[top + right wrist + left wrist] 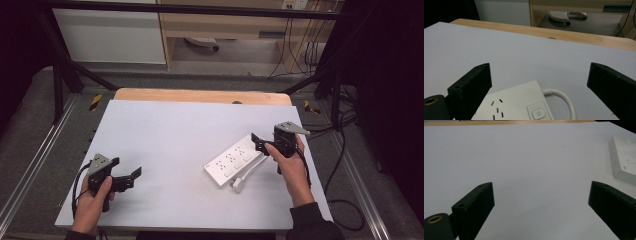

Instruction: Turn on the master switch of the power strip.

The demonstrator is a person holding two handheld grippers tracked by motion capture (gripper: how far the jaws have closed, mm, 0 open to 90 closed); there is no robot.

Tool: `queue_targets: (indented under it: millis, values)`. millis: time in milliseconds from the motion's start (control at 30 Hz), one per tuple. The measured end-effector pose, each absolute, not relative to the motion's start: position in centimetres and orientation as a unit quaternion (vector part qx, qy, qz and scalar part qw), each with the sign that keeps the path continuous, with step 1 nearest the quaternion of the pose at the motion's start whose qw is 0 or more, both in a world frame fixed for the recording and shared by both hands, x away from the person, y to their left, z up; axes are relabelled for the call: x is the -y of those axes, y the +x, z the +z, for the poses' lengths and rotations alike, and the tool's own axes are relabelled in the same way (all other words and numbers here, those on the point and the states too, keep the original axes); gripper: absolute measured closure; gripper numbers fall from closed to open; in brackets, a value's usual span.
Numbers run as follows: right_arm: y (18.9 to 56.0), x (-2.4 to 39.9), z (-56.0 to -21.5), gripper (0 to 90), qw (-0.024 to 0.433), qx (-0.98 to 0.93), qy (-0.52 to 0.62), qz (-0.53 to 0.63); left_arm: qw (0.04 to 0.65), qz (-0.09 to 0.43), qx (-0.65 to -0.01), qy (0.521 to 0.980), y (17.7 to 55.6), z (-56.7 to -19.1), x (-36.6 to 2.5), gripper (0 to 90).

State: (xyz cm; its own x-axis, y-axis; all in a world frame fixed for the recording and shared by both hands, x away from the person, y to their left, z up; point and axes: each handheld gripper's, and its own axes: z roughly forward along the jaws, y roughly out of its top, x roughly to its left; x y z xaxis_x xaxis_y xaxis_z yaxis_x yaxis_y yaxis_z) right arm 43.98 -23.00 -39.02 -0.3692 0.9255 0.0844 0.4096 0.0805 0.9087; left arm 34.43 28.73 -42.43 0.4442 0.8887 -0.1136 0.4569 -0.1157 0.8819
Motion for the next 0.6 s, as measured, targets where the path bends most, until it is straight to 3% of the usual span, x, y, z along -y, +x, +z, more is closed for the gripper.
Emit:
queue_targets:
  millis: [600]
  values:
    - [42.2,23.5,-36.4,6.7,0.267,-0.693,0.477,0.471,0.476,0.230,-0.468,0.708,34.1,-42.0,-28.9,6.2]
